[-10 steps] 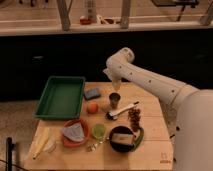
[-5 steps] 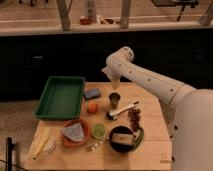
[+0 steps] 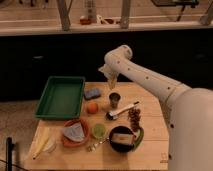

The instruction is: Place sponge in plastic cup

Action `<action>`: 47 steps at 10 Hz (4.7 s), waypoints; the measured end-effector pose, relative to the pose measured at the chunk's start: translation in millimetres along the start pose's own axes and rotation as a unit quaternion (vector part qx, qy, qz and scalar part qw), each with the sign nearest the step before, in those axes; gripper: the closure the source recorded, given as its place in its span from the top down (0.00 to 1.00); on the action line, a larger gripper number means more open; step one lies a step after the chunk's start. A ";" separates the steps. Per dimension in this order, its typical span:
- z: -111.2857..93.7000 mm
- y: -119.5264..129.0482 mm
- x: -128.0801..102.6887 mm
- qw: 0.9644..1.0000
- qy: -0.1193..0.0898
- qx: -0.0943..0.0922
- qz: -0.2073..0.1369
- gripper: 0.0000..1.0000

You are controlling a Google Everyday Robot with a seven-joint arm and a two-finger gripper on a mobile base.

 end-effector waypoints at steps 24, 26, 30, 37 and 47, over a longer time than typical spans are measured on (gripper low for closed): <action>117.9 7.3 -56.3 0.976 -0.118 -0.112 0.147 0.80; 123.3 9.5 -55.6 0.974 -0.119 -0.119 0.152 0.80; 134.5 10.6 -55.7 0.971 -0.122 -0.132 0.157 0.80; 155.0 14.1 -58.9 0.965 -0.127 -0.160 0.163 0.80; 172.7 29.4 -72.3 0.960 -0.128 -0.191 0.163 0.41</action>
